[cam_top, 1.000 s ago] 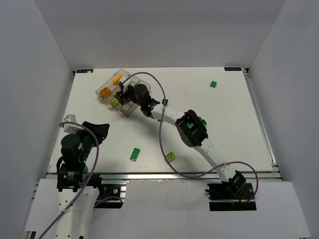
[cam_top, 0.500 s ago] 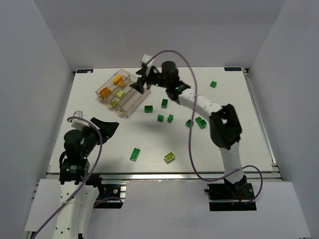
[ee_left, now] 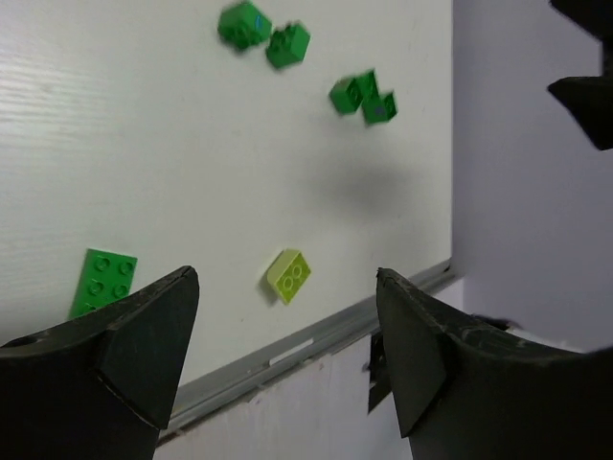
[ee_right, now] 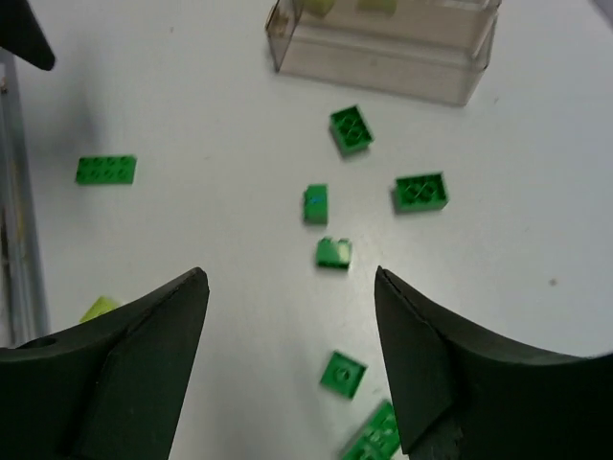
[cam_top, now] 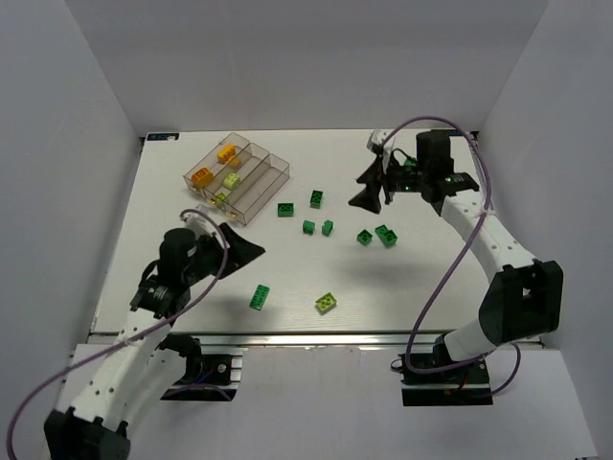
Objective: Sort the legos into containers by color
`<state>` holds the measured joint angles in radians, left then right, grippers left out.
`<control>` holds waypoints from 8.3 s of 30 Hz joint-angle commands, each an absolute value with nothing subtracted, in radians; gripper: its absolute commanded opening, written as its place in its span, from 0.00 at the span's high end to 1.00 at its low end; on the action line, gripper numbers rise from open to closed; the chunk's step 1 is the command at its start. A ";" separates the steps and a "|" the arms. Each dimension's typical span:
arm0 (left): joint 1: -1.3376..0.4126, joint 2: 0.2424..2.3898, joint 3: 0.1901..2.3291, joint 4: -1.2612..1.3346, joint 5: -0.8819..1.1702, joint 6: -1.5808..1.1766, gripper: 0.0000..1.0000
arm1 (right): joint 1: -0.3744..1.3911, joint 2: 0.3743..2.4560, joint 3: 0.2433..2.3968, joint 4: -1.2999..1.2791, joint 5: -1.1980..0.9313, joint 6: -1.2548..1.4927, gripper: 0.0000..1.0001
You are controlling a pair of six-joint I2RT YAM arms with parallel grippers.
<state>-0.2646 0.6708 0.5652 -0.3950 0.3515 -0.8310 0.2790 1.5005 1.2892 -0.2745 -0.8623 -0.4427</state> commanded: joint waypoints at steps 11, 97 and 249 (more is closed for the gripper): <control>-0.957 1.333 0.929 -0.391 -0.060 -0.546 0.16 | 0.029 1.289 1.170 -0.549 -1.006 -0.509 0.53; -0.218 1.796 1.532 -0.462 -0.204 -0.351 0.97 | 0.219 1.195 0.910 -0.488 -0.779 -0.693 0.71; -0.609 1.382 0.889 -0.146 0.103 -0.732 1.00 | 0.528 1.229 0.936 -0.437 -0.612 -0.715 1.00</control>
<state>-0.6628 1.4357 0.8112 0.0780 0.2470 -0.8406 0.5243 1.2636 0.9485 -0.4679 -0.6231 -0.7212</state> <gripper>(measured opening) 0.279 0.420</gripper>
